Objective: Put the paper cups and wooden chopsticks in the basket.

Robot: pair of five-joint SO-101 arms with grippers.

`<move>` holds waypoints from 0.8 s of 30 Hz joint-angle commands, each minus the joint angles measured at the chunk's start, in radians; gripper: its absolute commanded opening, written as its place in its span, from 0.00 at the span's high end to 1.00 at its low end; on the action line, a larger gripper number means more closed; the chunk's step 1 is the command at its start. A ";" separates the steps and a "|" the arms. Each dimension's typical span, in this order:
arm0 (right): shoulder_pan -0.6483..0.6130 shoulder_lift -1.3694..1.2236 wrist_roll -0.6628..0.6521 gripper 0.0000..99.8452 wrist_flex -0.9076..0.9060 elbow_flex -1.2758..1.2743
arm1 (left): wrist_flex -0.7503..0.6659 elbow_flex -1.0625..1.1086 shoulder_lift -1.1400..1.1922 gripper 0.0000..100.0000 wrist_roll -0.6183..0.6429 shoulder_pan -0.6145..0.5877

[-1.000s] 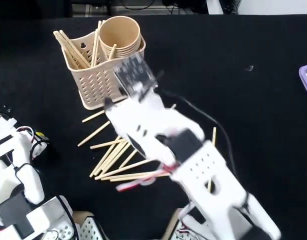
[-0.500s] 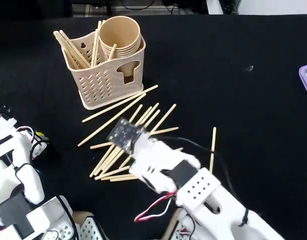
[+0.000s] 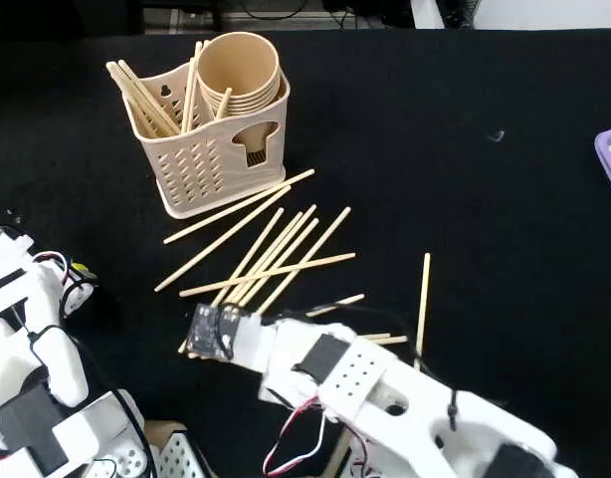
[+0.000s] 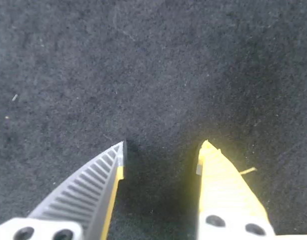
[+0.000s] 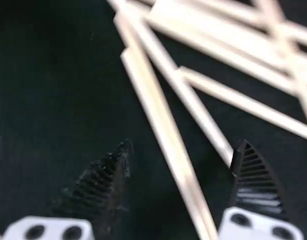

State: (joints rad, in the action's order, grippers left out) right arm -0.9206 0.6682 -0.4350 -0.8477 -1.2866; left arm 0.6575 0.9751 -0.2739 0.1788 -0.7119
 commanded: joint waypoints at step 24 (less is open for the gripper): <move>0.040 -0.154 -0.040 0.99 -0.072 0.191 | -0.015 -0.030 0.002 0.76 0.005 0.008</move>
State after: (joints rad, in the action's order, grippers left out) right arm -0.9022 0.4365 -0.4657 -0.8569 -1.1439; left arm 0.6575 0.9751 -0.2739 0.1788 -0.7119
